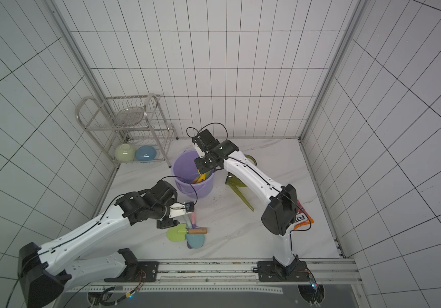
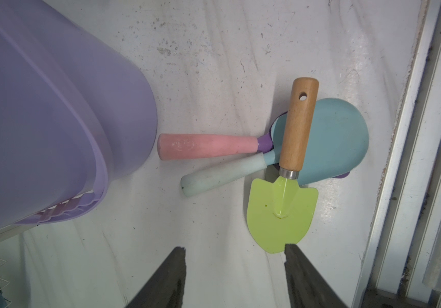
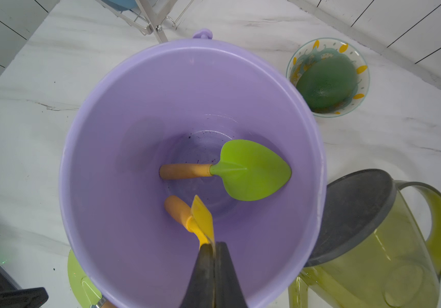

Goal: Organize the gardening tools
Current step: Place the gardening tool in the container.

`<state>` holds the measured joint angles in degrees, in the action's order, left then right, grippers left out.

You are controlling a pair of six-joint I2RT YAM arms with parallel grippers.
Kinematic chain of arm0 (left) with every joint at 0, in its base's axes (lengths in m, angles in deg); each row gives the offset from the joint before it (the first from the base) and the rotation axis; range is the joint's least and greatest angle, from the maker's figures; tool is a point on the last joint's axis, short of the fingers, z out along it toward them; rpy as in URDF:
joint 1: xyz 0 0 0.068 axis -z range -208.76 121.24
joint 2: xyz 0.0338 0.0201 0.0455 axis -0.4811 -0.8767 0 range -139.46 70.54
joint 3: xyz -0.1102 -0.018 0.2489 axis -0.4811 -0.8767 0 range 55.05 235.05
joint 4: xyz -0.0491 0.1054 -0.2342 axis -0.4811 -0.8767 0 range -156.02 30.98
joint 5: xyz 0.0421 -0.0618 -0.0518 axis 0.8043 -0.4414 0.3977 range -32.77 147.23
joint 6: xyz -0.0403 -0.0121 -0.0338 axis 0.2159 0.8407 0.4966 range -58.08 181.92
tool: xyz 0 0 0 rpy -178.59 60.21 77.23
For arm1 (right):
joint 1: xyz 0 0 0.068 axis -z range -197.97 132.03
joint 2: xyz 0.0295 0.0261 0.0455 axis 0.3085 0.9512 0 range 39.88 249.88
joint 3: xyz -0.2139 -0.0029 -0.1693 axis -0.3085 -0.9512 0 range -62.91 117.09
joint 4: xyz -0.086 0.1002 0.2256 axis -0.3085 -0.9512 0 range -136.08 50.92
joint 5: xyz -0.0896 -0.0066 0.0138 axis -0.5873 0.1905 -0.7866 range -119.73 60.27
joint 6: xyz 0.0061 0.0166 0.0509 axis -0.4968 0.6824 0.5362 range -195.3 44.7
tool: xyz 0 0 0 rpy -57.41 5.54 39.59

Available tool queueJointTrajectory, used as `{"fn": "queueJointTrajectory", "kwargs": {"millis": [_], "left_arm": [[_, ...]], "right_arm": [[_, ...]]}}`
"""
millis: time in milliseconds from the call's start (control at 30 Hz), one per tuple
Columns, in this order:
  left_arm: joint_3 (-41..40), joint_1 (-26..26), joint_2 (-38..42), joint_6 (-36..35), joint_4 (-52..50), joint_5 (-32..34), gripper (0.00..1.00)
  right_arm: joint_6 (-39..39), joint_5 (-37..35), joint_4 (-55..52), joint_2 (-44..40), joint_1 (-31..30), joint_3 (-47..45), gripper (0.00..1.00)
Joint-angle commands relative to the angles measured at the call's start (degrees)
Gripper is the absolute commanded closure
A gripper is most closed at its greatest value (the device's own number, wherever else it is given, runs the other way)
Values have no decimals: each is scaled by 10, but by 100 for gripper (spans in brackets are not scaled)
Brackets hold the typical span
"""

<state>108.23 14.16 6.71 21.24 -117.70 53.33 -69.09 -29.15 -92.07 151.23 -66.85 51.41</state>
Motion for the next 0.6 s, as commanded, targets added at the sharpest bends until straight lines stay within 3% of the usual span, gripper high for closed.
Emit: {"fn": "queueJointTrajectory", "kwargs": {"millis": [0, 233, 567], "left_arm": [[-7, 6, -3, 6, 12, 4, 39], [-11, 15, -13, 6, 15, 6, 40], [-11, 28, -24, 8, 18, 10, 41]], "right_arm": [[5, 9, 19, 11, -4, 5, 100], [11, 14, 25, 29, -4, -3, 100], [13, 29, 25, 5, -2, -7, 83]]}}
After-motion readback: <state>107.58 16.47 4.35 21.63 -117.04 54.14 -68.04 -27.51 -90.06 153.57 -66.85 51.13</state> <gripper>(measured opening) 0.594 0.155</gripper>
